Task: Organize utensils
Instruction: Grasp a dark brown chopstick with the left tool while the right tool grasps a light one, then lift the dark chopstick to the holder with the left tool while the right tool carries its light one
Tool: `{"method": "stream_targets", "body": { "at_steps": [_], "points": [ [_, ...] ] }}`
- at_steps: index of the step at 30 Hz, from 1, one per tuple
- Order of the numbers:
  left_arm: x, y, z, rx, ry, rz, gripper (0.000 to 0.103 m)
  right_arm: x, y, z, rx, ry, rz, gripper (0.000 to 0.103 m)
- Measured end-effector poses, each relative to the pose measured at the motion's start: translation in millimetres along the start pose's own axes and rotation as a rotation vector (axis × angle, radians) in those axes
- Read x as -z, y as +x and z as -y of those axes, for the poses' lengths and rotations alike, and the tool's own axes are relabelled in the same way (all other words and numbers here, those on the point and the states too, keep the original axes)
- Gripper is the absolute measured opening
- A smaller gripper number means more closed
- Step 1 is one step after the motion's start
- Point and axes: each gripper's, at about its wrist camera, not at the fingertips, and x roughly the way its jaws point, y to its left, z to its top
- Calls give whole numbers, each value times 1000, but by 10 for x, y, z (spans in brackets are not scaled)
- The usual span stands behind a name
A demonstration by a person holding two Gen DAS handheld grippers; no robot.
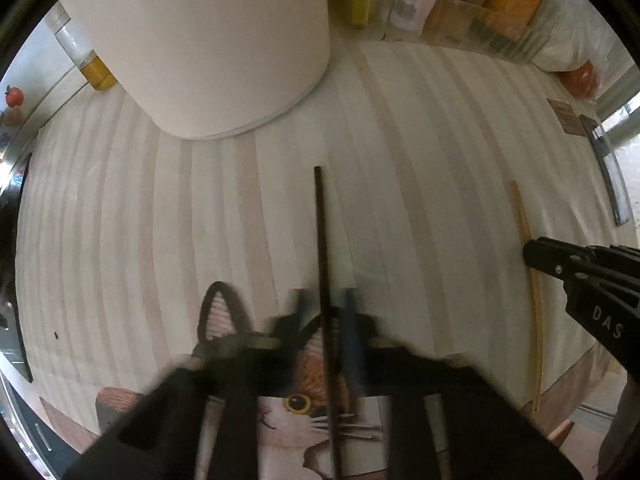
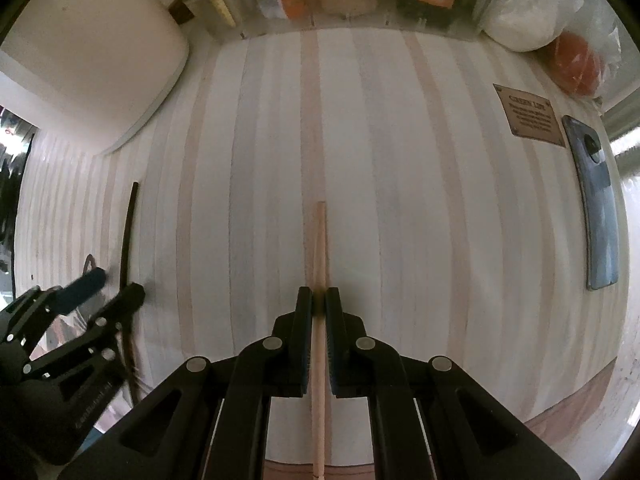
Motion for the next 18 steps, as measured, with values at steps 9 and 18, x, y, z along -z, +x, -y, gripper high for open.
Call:
{"method": "stream_targets", "body": {
  "at_steps": [9,18],
  "points": [
    [16,33,-752,-35,-128,-10,4,-87,-10,-502,-89,-10,-16,7],
    [-25,-10,-1056,4,-133,-8,3,-161,9,-772,-64,-62,-50,7]
  ]
}}
